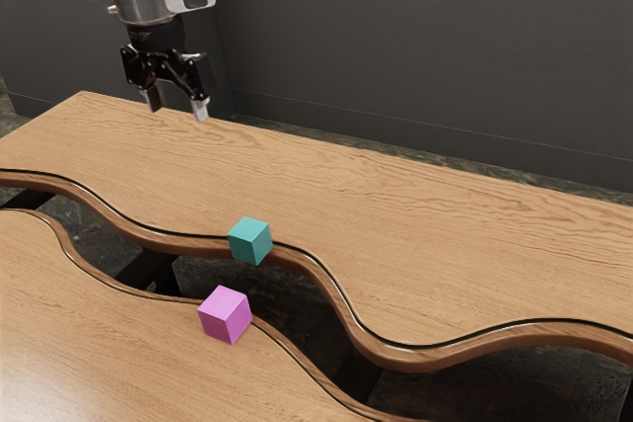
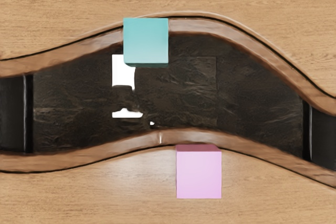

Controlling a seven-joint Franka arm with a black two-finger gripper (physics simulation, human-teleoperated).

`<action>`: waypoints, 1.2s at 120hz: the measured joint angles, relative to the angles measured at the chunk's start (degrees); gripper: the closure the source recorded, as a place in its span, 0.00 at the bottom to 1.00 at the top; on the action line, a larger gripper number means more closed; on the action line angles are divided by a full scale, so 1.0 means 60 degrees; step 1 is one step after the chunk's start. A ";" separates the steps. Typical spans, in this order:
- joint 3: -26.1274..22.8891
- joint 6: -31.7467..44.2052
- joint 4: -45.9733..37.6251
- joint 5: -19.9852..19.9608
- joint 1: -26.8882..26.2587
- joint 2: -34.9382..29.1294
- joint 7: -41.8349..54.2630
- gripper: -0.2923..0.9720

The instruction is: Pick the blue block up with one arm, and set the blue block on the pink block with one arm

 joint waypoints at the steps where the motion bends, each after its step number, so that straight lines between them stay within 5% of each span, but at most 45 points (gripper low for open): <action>1: 0.0150 -0.0087 0.0472 -0.0047 -0.0146 0.0218 0.0014 0.23; 12: 0.0896 -0.0827 0.2820 -0.0421 -0.0370 0.1297 0.0156 0.23; 36: 0.1049 -0.1658 0.3346 -0.0687 -0.0054 0.1544 0.0401 0.23; 48: 0.0648 -0.1945 0.5150 -0.0274 -0.0376 0.0510 0.0482 0.23; 56: 0.0415 -0.2054 0.5398 0.0034 -0.0896 0.0787 0.0488 0.23; 82: 0.0339 -0.1238 0.3461 0.0131 -0.0123 0.2700 0.0492 0.23; 103: 0.0337 0.0320 0.1299 -0.0097 0.0361 0.3158 0.0461 0.23; 144: 0.0337 0.2721 0.1210 -0.0180 0.0301 0.5299 0.0453 0.23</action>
